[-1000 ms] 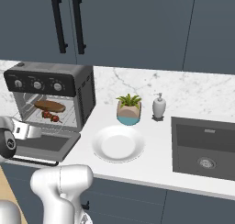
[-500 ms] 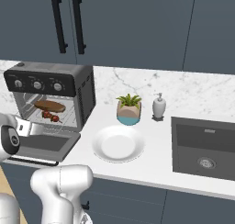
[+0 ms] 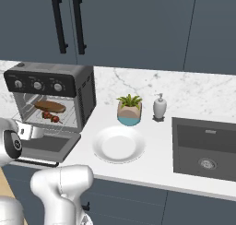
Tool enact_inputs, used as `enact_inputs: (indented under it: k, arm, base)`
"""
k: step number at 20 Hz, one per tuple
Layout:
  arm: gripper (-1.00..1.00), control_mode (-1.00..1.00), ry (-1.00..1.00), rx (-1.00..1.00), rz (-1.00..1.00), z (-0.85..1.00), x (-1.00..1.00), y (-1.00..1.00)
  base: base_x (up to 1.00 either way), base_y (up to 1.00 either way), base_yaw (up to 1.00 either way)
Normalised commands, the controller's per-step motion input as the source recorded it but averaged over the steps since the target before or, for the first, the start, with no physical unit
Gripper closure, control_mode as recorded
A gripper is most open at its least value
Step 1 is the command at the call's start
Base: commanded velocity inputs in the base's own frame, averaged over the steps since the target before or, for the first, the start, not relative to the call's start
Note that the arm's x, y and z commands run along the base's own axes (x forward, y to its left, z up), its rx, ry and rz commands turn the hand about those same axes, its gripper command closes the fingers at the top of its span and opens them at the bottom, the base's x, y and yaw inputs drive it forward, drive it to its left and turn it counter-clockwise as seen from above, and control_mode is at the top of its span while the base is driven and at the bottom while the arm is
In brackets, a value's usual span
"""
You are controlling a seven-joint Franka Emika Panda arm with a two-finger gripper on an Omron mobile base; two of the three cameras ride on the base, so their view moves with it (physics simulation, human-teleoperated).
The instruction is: Pick up the kebab skewer and baguette bread, and place them inside the toaster oven. Close the toaster oven door and start by setting the timer.
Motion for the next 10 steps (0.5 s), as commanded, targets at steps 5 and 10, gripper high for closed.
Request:
enact_inputs:
  k: [5,10]
  arm:
    - [-1.00,-1.00,-0.05,0.00,0.04,-0.10,0.07,0.00]
    - [-1.00,-1.00,-0.01,0.03,0.01,-0.09,0.16,0.00]
  base:
    - [0.00,0.00,0.00]
    - [0.00,0.00,0.00]
